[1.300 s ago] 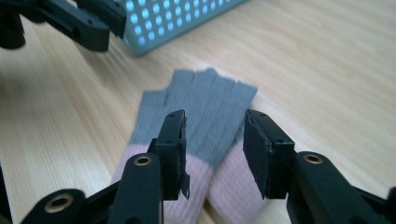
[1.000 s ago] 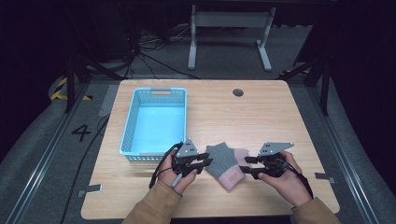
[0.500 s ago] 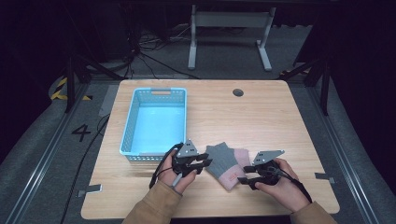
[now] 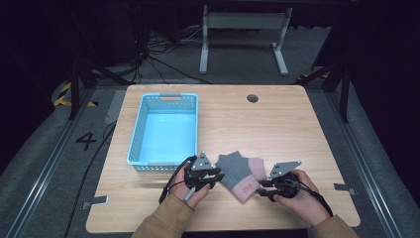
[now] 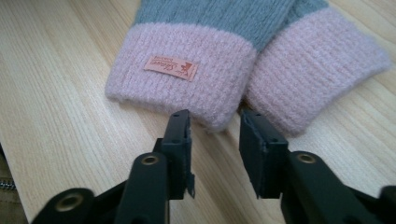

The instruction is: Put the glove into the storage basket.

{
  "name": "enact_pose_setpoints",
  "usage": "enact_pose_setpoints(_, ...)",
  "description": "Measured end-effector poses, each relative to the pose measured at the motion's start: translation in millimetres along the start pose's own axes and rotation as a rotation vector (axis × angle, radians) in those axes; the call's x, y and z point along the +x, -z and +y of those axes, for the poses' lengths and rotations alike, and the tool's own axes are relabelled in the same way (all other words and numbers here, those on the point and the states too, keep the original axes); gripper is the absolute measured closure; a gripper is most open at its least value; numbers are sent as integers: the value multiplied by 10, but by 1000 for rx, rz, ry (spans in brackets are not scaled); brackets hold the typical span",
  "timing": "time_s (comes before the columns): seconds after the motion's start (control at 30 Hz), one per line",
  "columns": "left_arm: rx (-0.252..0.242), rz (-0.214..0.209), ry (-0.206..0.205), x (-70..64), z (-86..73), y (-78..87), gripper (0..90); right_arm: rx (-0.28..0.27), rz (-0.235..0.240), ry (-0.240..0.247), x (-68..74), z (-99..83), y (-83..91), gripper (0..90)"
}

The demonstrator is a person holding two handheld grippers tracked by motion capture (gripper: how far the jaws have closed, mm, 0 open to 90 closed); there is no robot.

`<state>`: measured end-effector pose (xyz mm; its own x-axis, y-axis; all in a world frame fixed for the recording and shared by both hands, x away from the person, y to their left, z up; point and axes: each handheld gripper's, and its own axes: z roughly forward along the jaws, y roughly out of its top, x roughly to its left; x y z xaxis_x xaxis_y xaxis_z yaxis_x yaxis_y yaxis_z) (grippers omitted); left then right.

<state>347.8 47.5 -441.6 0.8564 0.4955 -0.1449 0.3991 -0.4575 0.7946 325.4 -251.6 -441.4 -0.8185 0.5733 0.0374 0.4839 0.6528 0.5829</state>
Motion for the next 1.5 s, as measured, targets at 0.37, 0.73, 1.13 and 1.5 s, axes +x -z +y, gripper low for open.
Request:
enact_pose_setpoints(0.37, 50, -1, 17, 51, -69, -80, 717, 1, -23, 21, 18, 14, -25, 803)
enact_pose_setpoints(0.73, 100, 30, 39, 75, -119, -163, 693, 5, -37, 35, 29, 20, -16, 847)
enact_pose_setpoints(1.13, 122, 27, 63, 109, -144, -236, 688, 1, -35, 34, 33, 25, -20, 846)
enact_pose_setpoints(1.5, 144, 45, 78, 86, -111, -240, 863, -6, -46, 38, 41, 35, -16, 856)
